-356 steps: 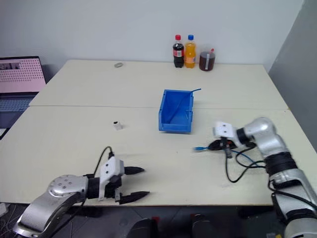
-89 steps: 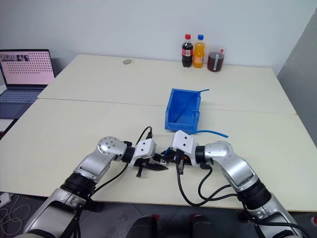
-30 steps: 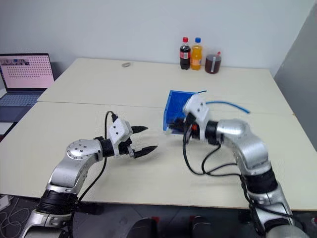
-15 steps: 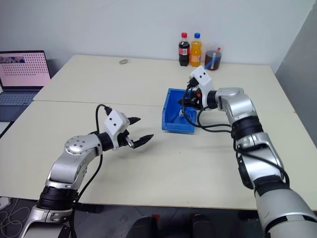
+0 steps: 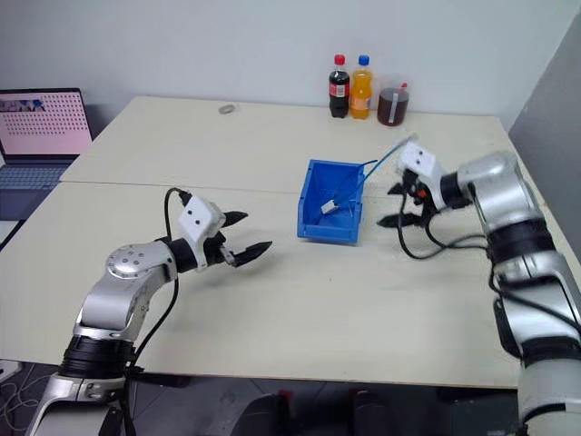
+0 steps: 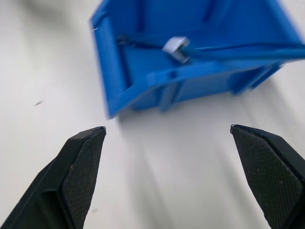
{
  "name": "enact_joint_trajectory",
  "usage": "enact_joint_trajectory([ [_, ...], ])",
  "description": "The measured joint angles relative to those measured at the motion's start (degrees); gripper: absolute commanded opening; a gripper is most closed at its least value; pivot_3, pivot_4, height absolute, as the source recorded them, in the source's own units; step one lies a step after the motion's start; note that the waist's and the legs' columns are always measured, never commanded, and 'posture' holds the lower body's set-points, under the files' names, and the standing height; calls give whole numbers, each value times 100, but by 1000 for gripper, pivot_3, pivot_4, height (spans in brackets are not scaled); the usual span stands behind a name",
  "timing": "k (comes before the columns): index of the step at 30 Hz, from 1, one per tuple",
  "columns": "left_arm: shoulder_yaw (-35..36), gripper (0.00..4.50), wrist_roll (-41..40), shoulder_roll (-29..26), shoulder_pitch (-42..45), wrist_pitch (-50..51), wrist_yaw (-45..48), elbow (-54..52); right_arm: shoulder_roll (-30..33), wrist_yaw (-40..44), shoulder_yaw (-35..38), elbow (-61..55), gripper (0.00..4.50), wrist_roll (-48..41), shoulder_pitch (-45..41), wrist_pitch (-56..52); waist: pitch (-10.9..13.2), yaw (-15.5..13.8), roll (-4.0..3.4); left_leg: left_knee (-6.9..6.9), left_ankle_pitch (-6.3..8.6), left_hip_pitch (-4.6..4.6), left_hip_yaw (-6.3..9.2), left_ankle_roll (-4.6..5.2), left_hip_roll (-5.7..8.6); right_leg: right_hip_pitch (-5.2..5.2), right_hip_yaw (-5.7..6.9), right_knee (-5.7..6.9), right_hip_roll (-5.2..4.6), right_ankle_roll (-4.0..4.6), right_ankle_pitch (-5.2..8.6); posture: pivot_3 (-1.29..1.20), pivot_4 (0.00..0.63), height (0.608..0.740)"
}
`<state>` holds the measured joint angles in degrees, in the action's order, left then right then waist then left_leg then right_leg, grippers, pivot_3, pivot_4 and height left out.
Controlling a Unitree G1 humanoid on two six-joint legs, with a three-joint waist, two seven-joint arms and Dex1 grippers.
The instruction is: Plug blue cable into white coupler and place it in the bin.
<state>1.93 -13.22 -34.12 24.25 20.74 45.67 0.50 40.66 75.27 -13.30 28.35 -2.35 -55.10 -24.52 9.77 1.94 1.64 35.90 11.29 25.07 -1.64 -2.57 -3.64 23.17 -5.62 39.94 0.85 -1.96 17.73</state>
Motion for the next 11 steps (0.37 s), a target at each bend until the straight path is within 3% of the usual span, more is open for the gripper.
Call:
enact_joint_trajectory([
  [5, 362, 4500, -128, -98, -108, 104, -121, 17, -315, -1345, 1552, -2674, 4468, -855, 1965, -1667, 0, 14, 0, 5, -1, -1, 7, -2, -5, -3, 2, 9, 3, 1, 1, 0, 150, 740],
  [11, 513, 4500, -268, -149, -116, 304, -133, 14, -958, -2684, 2331, -4425, 4468, -1432, 2732, -2703, 0, 10, 1, 12, -2, -5, 9, -3, 0, -8, 3, 12, 4, -15, -7, 0, 150, 740],
])
